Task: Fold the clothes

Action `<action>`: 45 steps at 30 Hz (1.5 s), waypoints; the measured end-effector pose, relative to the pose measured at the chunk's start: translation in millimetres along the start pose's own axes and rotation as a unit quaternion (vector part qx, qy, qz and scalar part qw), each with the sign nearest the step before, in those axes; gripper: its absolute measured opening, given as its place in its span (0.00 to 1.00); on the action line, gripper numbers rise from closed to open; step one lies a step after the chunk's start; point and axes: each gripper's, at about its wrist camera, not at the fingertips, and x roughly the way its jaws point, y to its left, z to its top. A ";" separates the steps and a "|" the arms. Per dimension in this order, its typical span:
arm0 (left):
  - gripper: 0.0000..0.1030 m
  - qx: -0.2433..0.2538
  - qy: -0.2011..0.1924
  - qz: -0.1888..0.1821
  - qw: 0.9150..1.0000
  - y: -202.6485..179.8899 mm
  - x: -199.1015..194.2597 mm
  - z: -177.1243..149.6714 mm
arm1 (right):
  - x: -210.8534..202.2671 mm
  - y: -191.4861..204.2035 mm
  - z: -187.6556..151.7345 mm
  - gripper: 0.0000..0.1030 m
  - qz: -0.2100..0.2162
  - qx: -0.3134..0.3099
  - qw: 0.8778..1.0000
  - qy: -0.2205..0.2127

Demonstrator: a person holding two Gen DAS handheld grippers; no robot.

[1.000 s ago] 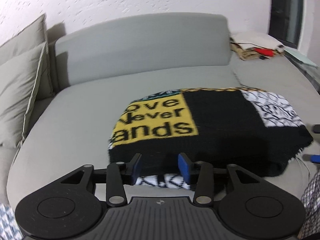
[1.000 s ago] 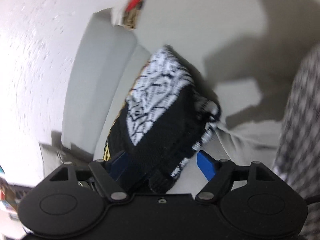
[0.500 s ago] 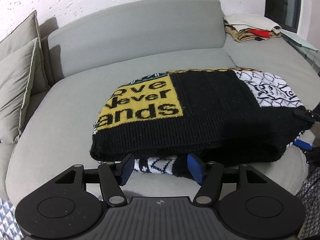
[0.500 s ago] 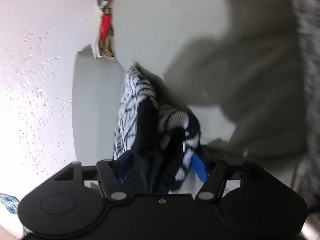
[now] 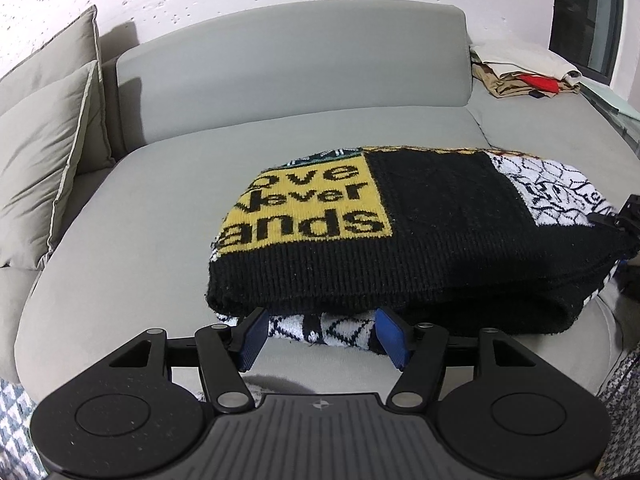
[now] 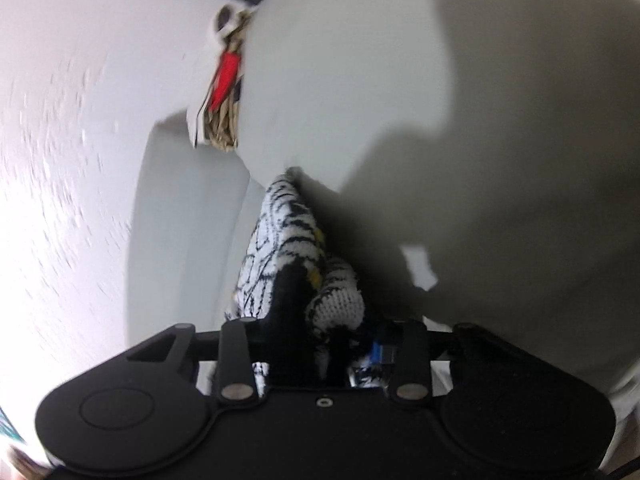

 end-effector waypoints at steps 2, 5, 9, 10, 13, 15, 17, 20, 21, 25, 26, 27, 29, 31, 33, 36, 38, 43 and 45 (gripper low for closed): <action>0.60 -0.006 -0.007 -0.009 1.000 5.4 -6.1 0.2 | -10.0 19.5 6.0 0.30 0.000 -0.039 0.999 -0.002; 0.54 -0.021 -0.017 -0.036 0.999 17.1 -16.3 2.2 | -31.6 52.5 16.2 0.29 0.014 -0.090 0.996 -0.009; 0.53 -0.031 -0.026 -0.089 0.995 24.7 -27.9 8.2 | -68.0 79.6 39.4 0.30 0.003 -0.162 0.986 -0.043; 0.53 -0.027 -0.026 -0.107 0.994 24.4 -28.3 10.8 | -74.1 81.9 50.6 0.30 -0.008 -0.182 0.982 -0.042; 0.53 -0.003 -0.025 -0.150 0.988 26.6 -20.2 22.2 | -78.1 74.5 73.8 0.30 -0.061 -0.220 0.973 -0.019; 0.53 0.024 -0.027 -0.161 0.986 34.5 -5.8 34.3 | -70.6 68.5 81.9 0.30 -0.072 -0.217 0.973 0.003; 0.41 0.054 -0.035 -0.179 0.982 29.4 7.1 48.0 | -64.5 70.3 78.8 0.31 -0.075 -0.228 0.971 0.002; 0.29 0.104 -0.054 -0.219 0.969 -0.8 20.3 65.2 | -59.6 75.9 74.2 0.31 -0.079 -0.247 0.966 -0.004; 0.26 0.126 -0.062 -0.224 0.965 -12.7 25.0 69.3 | -60.2 76.5 71.7 0.31 -0.079 -0.253 0.964 -0.006; 0.12 0.218 -0.072 -0.236 0.944 -60.5 48.6 76.8 | -61.0 74.9 65.7 0.31 -0.080 -0.260 0.962 -0.015; 0.11 0.243 -0.075 -0.239 0.937 -71.6 55.3 76.5 | -64.5 73.5 65.3 0.31 -0.079 -0.259 0.963 -0.017; 0.11 0.267 -0.074 -0.240 0.930 -81.9 62.3 76.1 | -67.5 72.3 65.0 0.31 -0.078 -0.258 0.963 -0.018; 0.08 0.303 -0.062 -0.248 0.918 -96.3 75.9 73.9 | -63.0 75.0 67.8 0.31 -0.075 -0.254 0.964 -0.019; 0.04 0.326 -0.032 -0.256 0.910 -107.1 94.2 70.7 | -64.9 80.0 66.7 0.31 -0.069 -0.257 0.964 -0.019; 0.02 0.333 -0.007 -0.260 0.906 -111.4 109.0 65.0 | -66.2 90.4 62.7 0.31 -0.065 -0.272 0.960 -0.019; 0.00 0.303 0.011 -0.276 0.912 -109.1 120.7 62.4 | -66.6 113.4 47.1 0.31 -0.049 -0.307 0.950 -0.012; 0.00 0.281 0.014 -0.280 0.918 -109.7 126.6 59.8 | -65.1 136.4 27.0 0.30 -0.037 -0.350 0.936 -0.010; 0.00 0.206 0.013 -0.283 0.937 -101.5 128.5 57.5 | -42.8 183.2 -32.5 0.30 -0.025 -0.451 0.892 0.008; 0.04 0.182 0.013 -0.287 0.940 -88.2 120.2 60.3 | -42.7 187.5 -35.9 0.30 -0.026 -0.456 0.889 0.000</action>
